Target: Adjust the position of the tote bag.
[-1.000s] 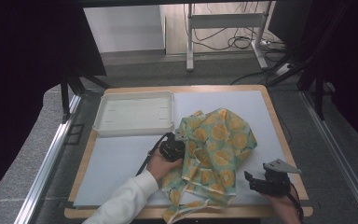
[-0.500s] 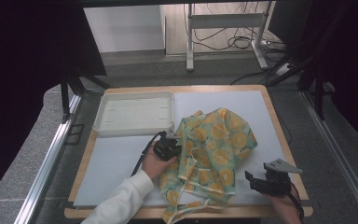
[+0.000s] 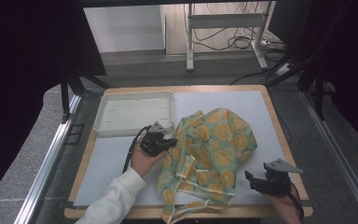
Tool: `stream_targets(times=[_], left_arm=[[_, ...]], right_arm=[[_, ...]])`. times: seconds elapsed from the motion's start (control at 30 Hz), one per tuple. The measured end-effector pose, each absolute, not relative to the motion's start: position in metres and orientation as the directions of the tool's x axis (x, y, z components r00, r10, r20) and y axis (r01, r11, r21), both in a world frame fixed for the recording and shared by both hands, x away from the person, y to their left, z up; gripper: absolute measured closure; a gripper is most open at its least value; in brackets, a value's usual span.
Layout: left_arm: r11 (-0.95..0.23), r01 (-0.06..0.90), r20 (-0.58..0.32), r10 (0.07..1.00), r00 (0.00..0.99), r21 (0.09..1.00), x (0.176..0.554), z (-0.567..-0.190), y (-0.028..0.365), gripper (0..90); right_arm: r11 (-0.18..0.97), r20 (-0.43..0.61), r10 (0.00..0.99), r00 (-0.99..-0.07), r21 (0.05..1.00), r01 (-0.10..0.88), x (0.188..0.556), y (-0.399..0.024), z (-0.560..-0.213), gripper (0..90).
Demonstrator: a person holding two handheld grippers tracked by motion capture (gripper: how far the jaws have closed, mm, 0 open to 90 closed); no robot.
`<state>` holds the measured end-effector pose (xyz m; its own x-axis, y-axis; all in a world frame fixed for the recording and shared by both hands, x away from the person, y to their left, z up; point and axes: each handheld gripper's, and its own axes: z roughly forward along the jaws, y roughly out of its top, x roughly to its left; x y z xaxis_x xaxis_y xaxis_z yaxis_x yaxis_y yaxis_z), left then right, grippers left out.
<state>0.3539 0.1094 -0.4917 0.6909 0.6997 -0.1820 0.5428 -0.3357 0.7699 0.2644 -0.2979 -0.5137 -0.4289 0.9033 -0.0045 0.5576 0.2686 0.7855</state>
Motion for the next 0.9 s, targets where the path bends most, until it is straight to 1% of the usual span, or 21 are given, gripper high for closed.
stream_targets(times=[0.23,0.4,0.43,0.53,0.73,0.77,0.83,0.9], left_arm=[[-0.332,0.539,-0.184,0.696,0.694,0.774,0.351,-0.489,0.117,90.0],[-0.329,0.545,-0.196,0.691,0.695,0.771,0.353,-0.49,0.121,90.0],[-0.325,0.547,-0.202,0.69,0.695,0.772,0.353,-0.491,0.122,90.0],[-0.323,0.547,-0.206,0.687,0.697,0.772,0.353,-0.491,0.122,90.0],[-0.324,0.544,-0.208,0.682,0.701,0.774,0.352,-0.49,0.122,90.0],[-0.331,0.541,-0.204,0.678,0.706,0.773,0.351,-0.49,0.122,90.0],[-0.333,0.541,-0.204,0.677,0.707,0.772,0.351,-0.49,0.122,90.0],[-0.337,0.542,-0.203,0.676,0.709,0.77,0.35,-0.491,0.122,90.0]], right_arm=[[0.249,0.011,0.903,-0.43,0.802,0.544,0.263,-0.302,-0.508,19.0],[0.244,0.02,0.888,-0.459,0.825,0.509,0.259,-0.302,-0.495,18.6],[0.243,0.021,0.883,-0.468,0.833,0.497,0.258,-0.3,-0.489,18.6],[0.243,0.027,0.877,-0.479,0.835,0.493,0.259,-0.296,-0.485,18.6],[0.259,0.008,0.878,-0.479,0.833,0.489,0.272,-0.279,-0.477,17.9],[0.243,0.035,0.883,-0.468,0.819,0.52,0.281,-0.271,-0.474,12.6],[0.232,0.05,0.885,-0.463,0.815,0.532,0.282,-0.27,-0.474,12.0],[0.187,0.11,0.889,-0.445,0.8,0.57,0.287,-0.262,-0.474,7.7]])
